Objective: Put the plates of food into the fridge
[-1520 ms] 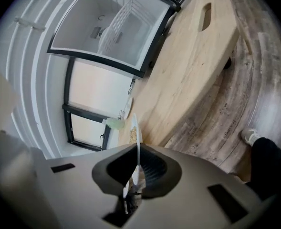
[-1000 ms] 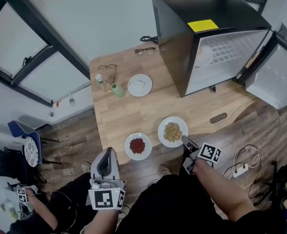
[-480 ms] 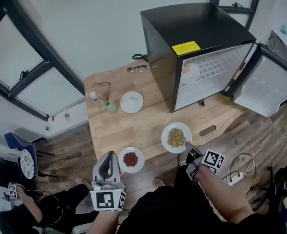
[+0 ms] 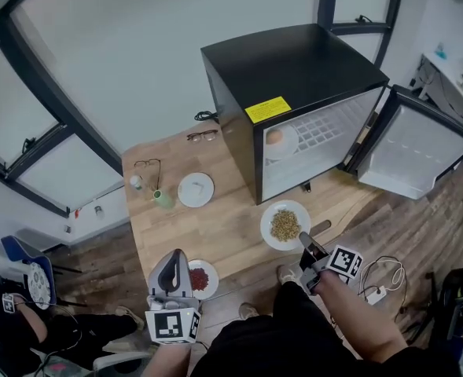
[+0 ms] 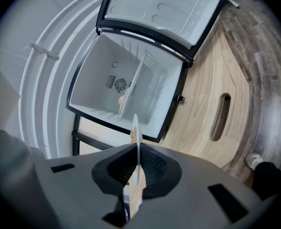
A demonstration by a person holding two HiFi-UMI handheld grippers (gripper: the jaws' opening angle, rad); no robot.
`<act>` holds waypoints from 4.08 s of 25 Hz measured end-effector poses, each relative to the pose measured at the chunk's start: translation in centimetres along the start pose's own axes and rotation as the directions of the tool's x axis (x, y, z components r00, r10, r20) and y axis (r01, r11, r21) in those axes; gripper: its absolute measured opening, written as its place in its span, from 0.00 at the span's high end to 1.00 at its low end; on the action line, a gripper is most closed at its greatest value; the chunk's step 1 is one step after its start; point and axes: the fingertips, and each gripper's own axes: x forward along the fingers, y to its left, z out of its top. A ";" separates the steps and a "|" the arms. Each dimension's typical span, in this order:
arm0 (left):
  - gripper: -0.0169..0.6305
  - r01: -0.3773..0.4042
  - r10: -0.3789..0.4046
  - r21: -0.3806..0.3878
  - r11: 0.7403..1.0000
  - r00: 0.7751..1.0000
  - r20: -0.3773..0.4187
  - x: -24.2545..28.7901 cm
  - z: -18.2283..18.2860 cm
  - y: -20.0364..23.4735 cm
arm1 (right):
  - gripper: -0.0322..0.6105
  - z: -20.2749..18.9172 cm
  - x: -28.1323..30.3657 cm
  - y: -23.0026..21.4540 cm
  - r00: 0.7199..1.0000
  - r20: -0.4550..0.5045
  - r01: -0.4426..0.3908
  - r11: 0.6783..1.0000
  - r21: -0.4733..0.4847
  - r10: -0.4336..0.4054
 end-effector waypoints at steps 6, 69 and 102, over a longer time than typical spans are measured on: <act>0.97 0.030 -0.030 -0.004 1.000 0.999 0.014 3.3 1.1 -1.8 | 0.90 4.9 -0.7 0.5 0.998 0.067 -0.018 1.000 0.000 0.018; 0.97 -0.157 0.157 0.003 0.988 0.988 -0.005 18.0 4.1 -5.1 | 0.81 32.4 12.8 2.5 0.972 0.162 0.233 0.767 -0.598 -0.169; 0.97 -0.199 0.200 -0.036 0.979 0.980 0.007 12.6 3.1 -1.3 | 0.76 27.4 9.8 8.4 0.970 0.241 0.220 0.544 -0.810 -0.035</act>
